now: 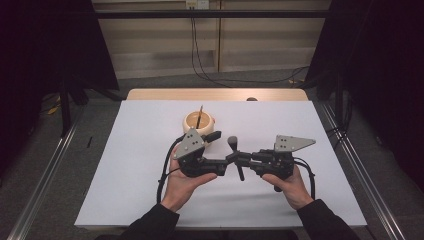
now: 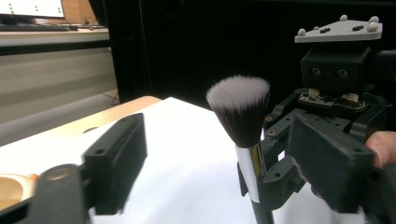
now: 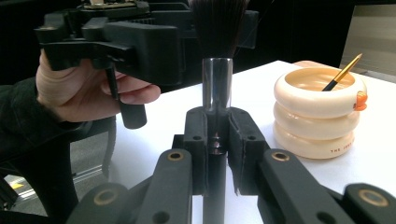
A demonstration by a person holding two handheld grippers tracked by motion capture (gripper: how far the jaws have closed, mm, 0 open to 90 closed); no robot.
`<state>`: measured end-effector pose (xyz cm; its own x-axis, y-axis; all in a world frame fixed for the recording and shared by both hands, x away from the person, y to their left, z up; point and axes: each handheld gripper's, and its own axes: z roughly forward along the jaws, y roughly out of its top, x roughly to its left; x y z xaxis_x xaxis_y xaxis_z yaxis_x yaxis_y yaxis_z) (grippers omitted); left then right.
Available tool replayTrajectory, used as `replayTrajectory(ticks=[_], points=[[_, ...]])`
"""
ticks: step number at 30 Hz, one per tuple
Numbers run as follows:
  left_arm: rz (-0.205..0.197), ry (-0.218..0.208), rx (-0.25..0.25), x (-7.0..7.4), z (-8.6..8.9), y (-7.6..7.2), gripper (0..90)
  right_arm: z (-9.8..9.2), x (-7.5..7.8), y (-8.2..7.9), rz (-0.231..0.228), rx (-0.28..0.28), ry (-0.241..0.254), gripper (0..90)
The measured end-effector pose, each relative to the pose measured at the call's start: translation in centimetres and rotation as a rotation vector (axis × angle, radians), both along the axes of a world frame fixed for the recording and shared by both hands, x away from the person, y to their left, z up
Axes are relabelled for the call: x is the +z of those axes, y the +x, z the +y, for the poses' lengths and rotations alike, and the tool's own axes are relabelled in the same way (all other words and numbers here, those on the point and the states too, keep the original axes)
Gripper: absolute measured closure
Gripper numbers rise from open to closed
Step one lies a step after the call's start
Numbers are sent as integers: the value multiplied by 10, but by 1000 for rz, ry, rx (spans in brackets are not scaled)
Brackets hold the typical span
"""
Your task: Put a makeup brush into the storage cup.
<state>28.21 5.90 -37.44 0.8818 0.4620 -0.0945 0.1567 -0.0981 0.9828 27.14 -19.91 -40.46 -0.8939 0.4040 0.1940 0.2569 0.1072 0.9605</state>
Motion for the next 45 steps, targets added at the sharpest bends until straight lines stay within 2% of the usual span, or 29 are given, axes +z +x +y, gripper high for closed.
replayTrajectory(ticks=[3,5,6,8,13,20,25,30,37,39,45], points=[[9,18,-20,-1,0,2,281,1,0,0,-2,0,-1,782],[25,11,-33,-1,-1,2,339,1,0,0,-4,-2,-2,782],[22,19,-40,-1,-1,3,345,1,0,0,-5,-6,-3,782],[28,20,-52,-1,-2,3,416,2,0,0,-5,-6,-4,782],[62,-2,-73,-2,-1,5,541,2,0,0,-7,-15,-1,782],[82,6,-97,-3,-4,5,610,2,-1,1,-7,-18,-1,782],[93,17,-112,-4,-5,5,714,1,-1,1,-7,-17,-1,782],[118,-1,-131,-3,-5,6,754,2,0,1,-12,-19,-4,782],[138,-9,-126,-2,-5,6,774,2,-1,0,-15,-18,-4,781],[144,0,-130,-2,-5,6,775,2,-1,1,-13,-17,-5,780],[137,-7,-124,-1,-4,5,776,3,-1,1,-14,-10,9,774]])
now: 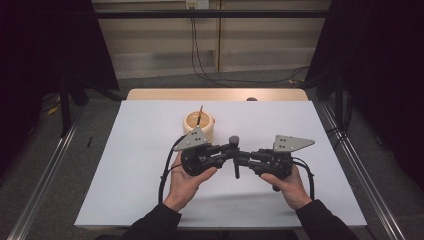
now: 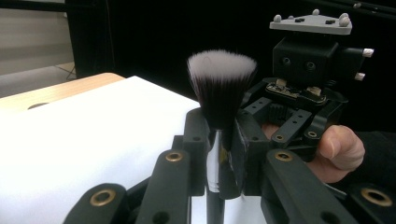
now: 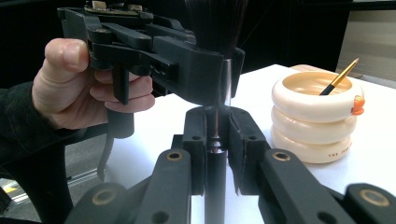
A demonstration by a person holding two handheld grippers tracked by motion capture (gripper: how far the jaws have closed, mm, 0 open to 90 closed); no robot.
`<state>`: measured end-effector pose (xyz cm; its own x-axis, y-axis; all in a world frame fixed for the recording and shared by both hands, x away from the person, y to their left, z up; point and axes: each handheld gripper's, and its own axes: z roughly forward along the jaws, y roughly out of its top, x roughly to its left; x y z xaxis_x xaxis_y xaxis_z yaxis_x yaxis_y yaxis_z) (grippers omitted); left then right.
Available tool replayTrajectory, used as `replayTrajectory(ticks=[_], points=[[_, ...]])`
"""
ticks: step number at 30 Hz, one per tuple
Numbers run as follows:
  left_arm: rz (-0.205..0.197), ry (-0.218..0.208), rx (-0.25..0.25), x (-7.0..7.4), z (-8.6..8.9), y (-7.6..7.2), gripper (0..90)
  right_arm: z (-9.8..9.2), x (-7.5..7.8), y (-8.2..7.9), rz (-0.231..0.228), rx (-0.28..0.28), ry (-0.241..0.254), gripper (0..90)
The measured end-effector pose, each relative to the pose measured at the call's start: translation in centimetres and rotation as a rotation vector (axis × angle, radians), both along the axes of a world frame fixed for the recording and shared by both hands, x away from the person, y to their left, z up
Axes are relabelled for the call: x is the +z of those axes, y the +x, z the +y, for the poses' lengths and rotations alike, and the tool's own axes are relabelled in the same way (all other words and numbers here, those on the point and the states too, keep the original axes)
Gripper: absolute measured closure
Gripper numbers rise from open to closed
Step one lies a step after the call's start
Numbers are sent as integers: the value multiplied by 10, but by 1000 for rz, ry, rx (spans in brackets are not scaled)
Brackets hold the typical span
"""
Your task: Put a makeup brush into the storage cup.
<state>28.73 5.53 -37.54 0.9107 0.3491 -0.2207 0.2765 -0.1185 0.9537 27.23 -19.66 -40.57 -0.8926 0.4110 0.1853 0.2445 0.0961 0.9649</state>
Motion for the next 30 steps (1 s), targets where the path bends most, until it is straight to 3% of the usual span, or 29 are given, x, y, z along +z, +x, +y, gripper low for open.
replayTrajectory(ticks=[9,14,22,27,28,30], points=[[-1,-21,19,3,8,3,777,-1,0,0,6,-14,-16,639],[-18,1,26,3,11,3,777,-4,1,1,12,-32,-9,483],[-23,-15,29,4,16,3,777,-5,2,0,-8,-81,-18,189],[-24,-12,45,6,19,3,776,-6,2,-1,0,-88,-1,84],[-24,-12,47,6,19,3,777,-6,2,-1,-8,-88,-12,39],[-24,-11,50,6,21,3,777,-7,2,-2,-10,-96,-22,37]])
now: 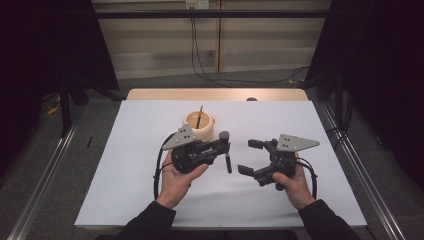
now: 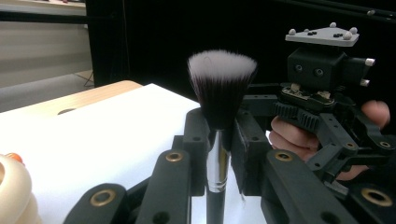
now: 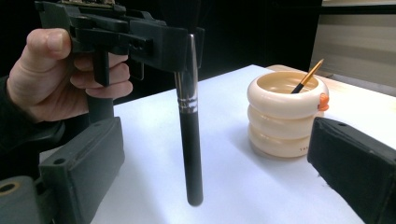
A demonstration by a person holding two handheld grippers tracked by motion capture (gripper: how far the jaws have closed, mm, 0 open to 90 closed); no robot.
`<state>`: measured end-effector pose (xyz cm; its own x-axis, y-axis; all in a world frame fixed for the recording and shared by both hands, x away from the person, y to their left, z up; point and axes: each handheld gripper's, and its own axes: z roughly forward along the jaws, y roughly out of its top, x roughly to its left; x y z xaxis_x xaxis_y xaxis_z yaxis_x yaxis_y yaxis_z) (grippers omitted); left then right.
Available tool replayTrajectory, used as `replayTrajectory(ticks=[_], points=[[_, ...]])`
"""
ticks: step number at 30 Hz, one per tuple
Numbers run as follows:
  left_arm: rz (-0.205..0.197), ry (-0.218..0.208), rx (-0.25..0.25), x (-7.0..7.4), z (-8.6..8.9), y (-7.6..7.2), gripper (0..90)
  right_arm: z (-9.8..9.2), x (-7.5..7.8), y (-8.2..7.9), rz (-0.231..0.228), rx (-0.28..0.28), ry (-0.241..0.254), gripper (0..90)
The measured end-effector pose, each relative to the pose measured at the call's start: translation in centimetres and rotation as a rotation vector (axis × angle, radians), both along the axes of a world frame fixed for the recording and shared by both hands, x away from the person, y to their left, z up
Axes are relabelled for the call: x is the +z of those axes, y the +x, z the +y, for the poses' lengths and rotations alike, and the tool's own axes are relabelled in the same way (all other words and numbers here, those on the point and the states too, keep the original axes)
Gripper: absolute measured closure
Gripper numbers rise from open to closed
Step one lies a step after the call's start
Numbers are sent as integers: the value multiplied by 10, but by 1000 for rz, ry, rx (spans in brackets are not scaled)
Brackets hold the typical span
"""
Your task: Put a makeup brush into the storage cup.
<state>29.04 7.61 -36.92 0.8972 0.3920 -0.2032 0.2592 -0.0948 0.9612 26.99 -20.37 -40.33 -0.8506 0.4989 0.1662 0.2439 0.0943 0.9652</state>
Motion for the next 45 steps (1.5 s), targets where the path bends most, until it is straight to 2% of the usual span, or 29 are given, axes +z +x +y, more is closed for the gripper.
replayTrajectory(ticks=[1,9,12,17,20,29,35,38,40,42,45], points=[[3,-7,1,0,0,0,776,0,0,0,2,-3,1,37],[-5,16,18,0,11,-1,777,-8,-2,-2,1,-97,-38,35],[-5,13,29,1,16,0,776,-10,-1,-5,-10,-103,-54,24],[-13,37,51,2,22,0,777,-16,1,-9,-7,-125,-63,0],[-7,31,49,2,23,0,776,-23,0,-12,-36,-175,-58,0],[-16,53,59,3,26,2,776,-41,-4,-21,-31,-231,-79,0],[-16,47,65,5,30,4,777,-51,-9,-30,-15,-257,-71,1],[-21,53,76,7,33,5,777,-57,-11,-34,-13,-270,-78,1],[-19,41,75,9,35,6,776,-61,-12,-37,-2,-281,-77,0],[-26,48,96,11,37,6,777,-63,-13,-39,-4,-282,-87,0],[-28,42,92,12,42,8,777,-67,-14,-44,0,-301,-96,0]])
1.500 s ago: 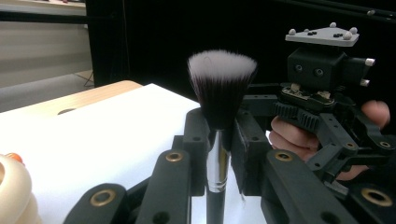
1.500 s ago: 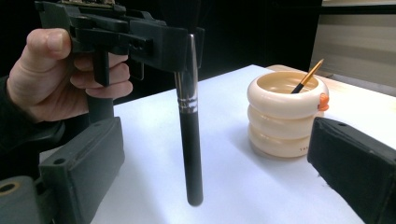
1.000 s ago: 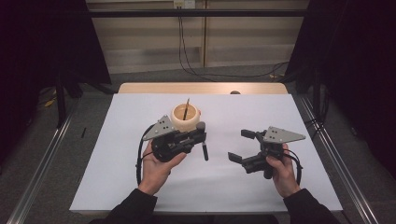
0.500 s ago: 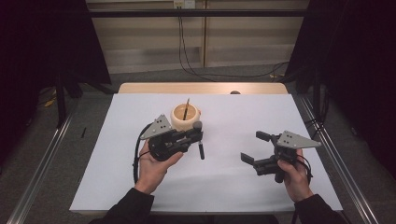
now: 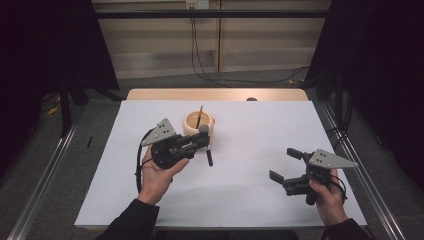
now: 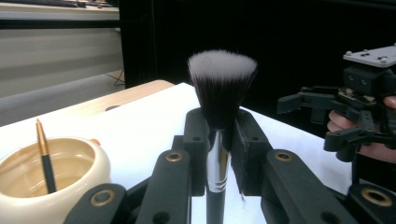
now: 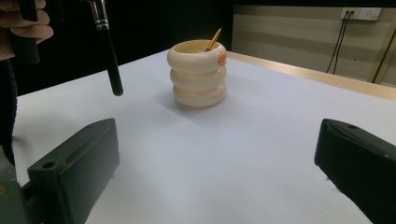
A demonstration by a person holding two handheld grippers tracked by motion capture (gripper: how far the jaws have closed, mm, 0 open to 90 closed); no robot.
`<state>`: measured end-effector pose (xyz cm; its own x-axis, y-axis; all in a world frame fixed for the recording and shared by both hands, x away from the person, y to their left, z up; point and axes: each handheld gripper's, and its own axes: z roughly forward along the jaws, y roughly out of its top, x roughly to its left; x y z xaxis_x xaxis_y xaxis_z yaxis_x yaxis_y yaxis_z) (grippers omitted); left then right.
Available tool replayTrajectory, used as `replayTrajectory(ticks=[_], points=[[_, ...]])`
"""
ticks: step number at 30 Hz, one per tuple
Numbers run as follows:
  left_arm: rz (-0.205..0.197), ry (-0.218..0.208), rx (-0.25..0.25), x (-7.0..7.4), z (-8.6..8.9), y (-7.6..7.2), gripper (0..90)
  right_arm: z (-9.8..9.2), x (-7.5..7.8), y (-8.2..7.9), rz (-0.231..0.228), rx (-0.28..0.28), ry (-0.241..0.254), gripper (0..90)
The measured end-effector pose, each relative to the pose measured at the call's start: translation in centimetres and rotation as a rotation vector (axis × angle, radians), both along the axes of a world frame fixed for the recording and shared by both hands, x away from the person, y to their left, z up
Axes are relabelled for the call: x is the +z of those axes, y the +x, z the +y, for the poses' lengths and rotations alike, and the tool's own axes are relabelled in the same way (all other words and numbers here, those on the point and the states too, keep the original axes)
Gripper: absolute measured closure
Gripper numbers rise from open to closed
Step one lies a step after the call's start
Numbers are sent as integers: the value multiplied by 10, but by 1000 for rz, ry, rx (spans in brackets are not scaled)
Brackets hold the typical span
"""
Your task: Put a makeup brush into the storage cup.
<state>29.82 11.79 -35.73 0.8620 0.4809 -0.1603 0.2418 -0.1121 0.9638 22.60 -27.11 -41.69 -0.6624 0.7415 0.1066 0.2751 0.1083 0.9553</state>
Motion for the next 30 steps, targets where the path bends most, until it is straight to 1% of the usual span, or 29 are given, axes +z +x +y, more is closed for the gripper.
replayTrajectory(ticks=[2,5,6,8,10,11,12,13,14,15,16,18,19,20,22,23,24,25,26,29,30], points=[[3,4,14,0,2,1,777,-3,-1,-3,-3,-7,0,0],[-1,7,19,1,4,3,777,-7,-2,-7,-2,-14,9,0],[0,8,20,1,4,3,777,-8,-3,-8,2,-15,7,0],[-5,4,19,2,5,4,777,-10,-6,-9,13,-20,23,0],[-12,6,31,4,8,6,777,-12,-7,-12,0,-31,24,0],[-12,-5,35,4,8,7,777,-12,-7,-13,0,-35,27,0],[-12,2,39,5,9,8,777,-13,-7,-14,-7,-36,25,0],[-14,1,30,6,10,9,777,-13,-7,-15,-15,-48,26,0],[-15,0,44,6,11,10,777,-14,-8,-15,-16,-44,24,0],[-14,2,38,7,11,10,777,-14,-9,-16,-24,-52,23,0],[-18,18,49,8,12,11,777,-13,-9,-16,-19,-52,18,0],[-17,6,42,9,14,14,777,-12,-11,-16,-17,-48,19,0],[-20,16,64,9,14,13,777,-12,-12,-16,-21,-42,3,0],[-14,12,54,9,14,15,777,-11,-12,-16,-27,-56,5,0],[-19,23,69,10,15,17,777,-12,-13,-16,-26,-52,2,0],[-24,14,73,11,16,19,777,-12,-13,-16,-22,-51,5,0],[-27,8,61,13,17,21,777,-13,-14,-16,-32,-59,3,0],[-29,7,67,14,18,22,777,-13,-14,-17,-30,-62,6,0],[-33,7,83,15,18,24,777,-14,-13,-17,-27,-59,8,0],[-42,20,95,19,18,28,777,-16,-14,-17,-36,-67,10,0],[-42,14,104,21,18,30,777,-16,-14,-17,-33,-62,11,0]])
